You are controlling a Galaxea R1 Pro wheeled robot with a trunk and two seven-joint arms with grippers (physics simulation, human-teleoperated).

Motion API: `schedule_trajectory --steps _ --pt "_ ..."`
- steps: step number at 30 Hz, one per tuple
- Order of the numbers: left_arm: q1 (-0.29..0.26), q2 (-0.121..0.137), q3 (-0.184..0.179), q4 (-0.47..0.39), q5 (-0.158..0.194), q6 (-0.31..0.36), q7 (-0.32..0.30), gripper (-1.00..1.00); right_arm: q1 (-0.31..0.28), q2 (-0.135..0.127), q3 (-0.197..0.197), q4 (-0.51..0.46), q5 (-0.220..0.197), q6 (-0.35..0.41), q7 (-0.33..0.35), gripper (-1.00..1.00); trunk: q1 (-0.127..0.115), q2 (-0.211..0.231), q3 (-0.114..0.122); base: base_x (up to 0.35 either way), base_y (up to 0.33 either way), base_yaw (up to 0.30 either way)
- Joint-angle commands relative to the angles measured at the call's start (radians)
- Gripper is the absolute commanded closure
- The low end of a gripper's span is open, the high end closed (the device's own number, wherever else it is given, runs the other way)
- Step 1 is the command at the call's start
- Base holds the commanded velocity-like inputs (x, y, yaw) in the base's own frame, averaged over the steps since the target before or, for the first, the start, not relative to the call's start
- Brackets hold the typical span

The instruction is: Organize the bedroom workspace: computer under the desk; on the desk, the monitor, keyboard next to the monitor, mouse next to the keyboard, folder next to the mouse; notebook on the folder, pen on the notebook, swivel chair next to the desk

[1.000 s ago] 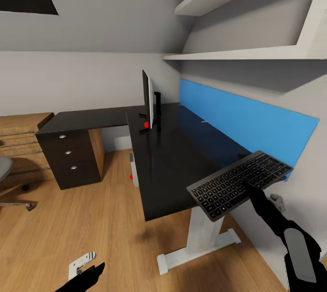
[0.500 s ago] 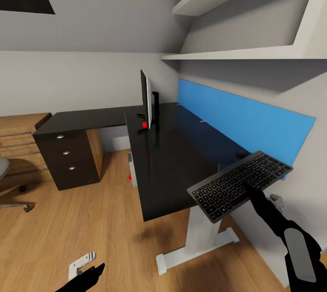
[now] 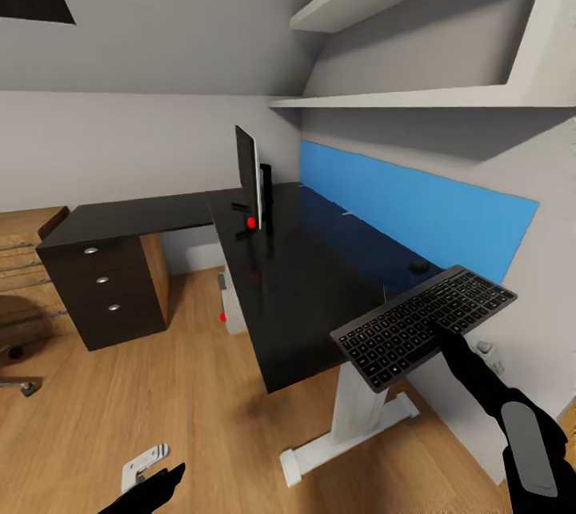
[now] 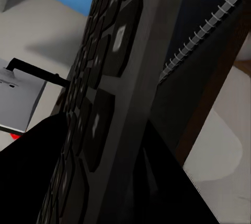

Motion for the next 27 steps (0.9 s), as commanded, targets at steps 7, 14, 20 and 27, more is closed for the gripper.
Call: schedule_trajectory --steps 7,14,20,27 --pt "0.0 0.001 -0.029 -0.002 0.01 0.004 0.008 -1.0 -0.001 -0.001 -0.003 -0.001 -0.001 0.006 0.002 1.0 0.0 0.0 0.004 0.113 0.315 -0.225" --pt "0.0 0.001 -0.032 -0.002 0.01 0.004 0.008 -1.0 -0.001 -0.001 -0.003 -0.002 0.0 0.006 0.002 1.0 0.0 0.0 0.01 0.197 0.3 -0.226" --pt "0.0 0.001 -0.032 -0.002 0.009 0.004 0.008 -1.0 -0.001 -0.001 -0.003 -0.002 0.001 0.006 0.002 1.0 0.0 0.0 0.014 0.202 0.299 -0.226" --pt "0.0 0.001 -0.032 -0.002 0.009 0.004 0.008 -1.0 -0.001 -0.001 -0.003 -0.002 0.001 0.006 0.002 1.0 0.0 0.0 0.019 0.136 0.31 -0.226"
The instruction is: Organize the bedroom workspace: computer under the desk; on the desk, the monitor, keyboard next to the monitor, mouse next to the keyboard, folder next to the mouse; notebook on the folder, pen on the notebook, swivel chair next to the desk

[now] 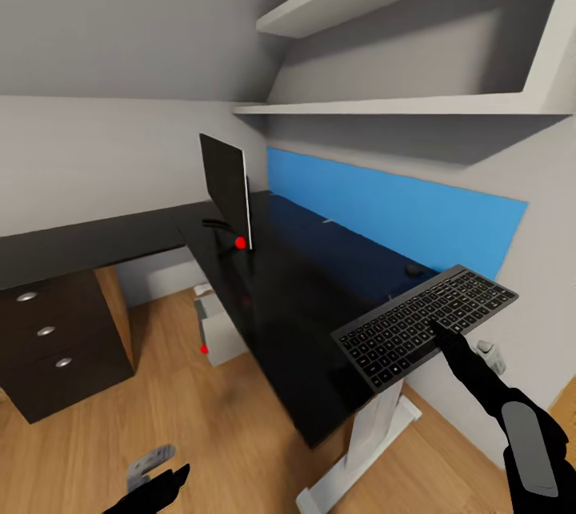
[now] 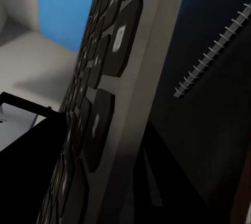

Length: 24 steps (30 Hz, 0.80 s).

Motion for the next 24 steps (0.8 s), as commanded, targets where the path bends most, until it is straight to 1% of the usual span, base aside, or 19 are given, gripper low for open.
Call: schedule_trajectory --steps 1,19,24 --pt "0.0 0.0 -0.001 -0.002 0.011 0.004 0.006 -1.0 -0.001 0.001 -0.002 0.0 -0.002 0.007 0.002 1.0 0.0 -0.001 0.0 0.034 0.327 -0.226" --pt "0.0 0.0 -0.003 -0.001 0.011 0.004 0.006 -1.0 -0.001 -0.001 -0.002 -0.001 -0.002 0.007 0.002 1.0 0.0 -0.001 0.012 0.003 0.335 -0.227" --pt "0.0 0.0 -0.004 -0.001 0.011 0.004 0.006 -1.0 -0.001 -0.001 -0.003 -0.001 -0.001 0.007 0.002 1.0 0.0 -0.001 0.013 0.116 0.283 -0.249"
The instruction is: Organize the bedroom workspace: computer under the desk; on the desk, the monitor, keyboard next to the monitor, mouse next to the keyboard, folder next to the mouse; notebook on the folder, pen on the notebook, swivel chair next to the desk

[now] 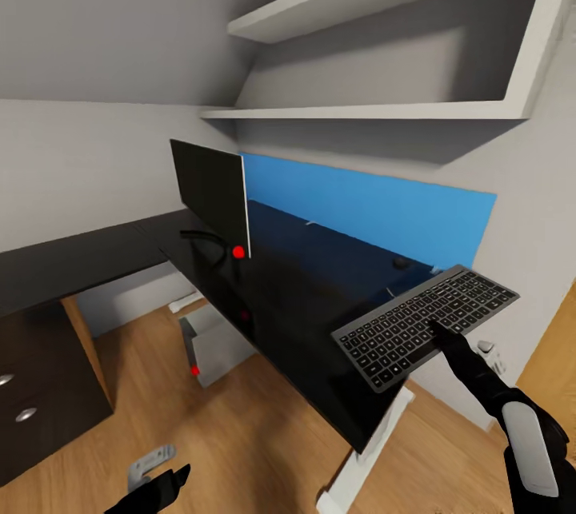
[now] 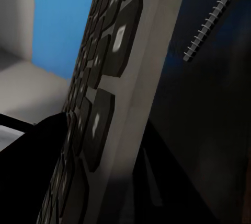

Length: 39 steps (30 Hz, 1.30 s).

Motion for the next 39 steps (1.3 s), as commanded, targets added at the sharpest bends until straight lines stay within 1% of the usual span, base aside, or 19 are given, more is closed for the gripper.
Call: schedule_trajectory --steps 1,8,16,22,32,39 --pt "0.0 0.0 -0.001 -0.001 0.011 0.005 0.007 -1.0 -0.001 0.001 -0.002 0.0 -0.001 0.007 0.003 1.0 0.0 -0.001 -0.001 0.083 0.127 -0.259" --pt "0.0 0.0 -0.001 -0.001 0.011 0.005 0.008 -1.0 -0.001 0.001 -0.003 0.0 0.011 0.007 0.003 1.0 0.0 -0.001 -0.001 0.01 0.045 -0.263" --pt "0.0 0.0 -0.001 -0.001 0.012 0.005 0.008 -1.0 -0.001 0.001 -0.002 0.0 0.013 0.007 0.004 1.0 0.0 -0.001 -0.001 -0.204 0.197 -0.264" --pt "0.0 0.0 -0.001 -0.001 0.012 0.005 0.008 -1.0 -0.001 0.001 -0.002 0.001 0.013 0.007 0.004 1.0 0.0 -0.001 -0.001 -0.136 0.289 -0.264" --pt "0.0 -0.001 -0.006 -0.001 0.011 0.003 0.008 -1.0 -0.001 0.001 -0.002 0.003 0.013 0.007 0.004 1.0 0.0 -0.001 0.002 -0.009 0.329 -0.264" --pt "0.0 -0.001 -0.008 -0.001 0.012 -0.025 0.008 -1.0 -0.001 0.001 -0.002 0.003 0.013 0.007 0.004 1.0 0.0 -0.001 0.004 0.037 0.331 -0.264"
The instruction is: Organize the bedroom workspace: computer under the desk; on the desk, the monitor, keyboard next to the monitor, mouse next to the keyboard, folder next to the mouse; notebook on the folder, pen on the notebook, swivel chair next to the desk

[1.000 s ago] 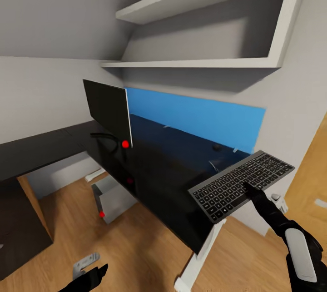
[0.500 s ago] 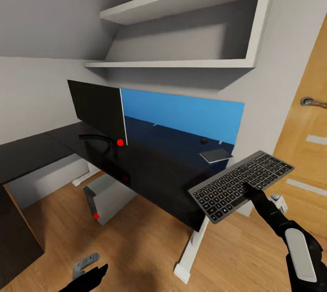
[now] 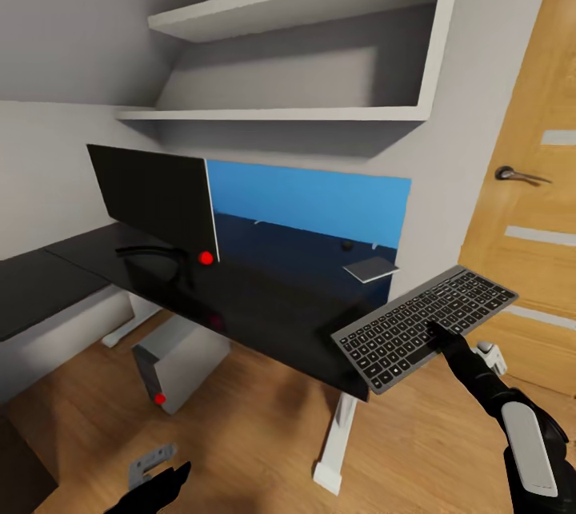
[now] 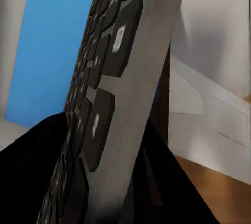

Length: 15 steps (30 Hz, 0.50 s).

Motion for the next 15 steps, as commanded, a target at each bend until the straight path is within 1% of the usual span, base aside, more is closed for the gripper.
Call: schedule_trajectory --steps 1,5,15 --pt "0.0 0.0 -0.001 -0.002 0.011 0.002 0.006 -1.0 -0.001 0.001 -0.002 0.0 -0.002 0.007 0.002 1.0 0.0 -0.001 -0.001 0.065 0.331 -0.265" --pt "0.0 0.0 -0.001 -0.002 0.011 -0.001 0.006 -1.0 -0.001 0.001 -0.002 0.0 -0.002 0.007 0.002 1.0 0.0 -0.001 0.001 0.041 0.331 -0.265" --pt "0.0 0.0 -0.002 -0.002 0.011 -0.002 0.006 -1.0 -0.001 0.001 -0.003 -0.001 -0.002 0.007 0.002 1.0 0.0 -0.001 0.004 0.002 0.334 -0.265"
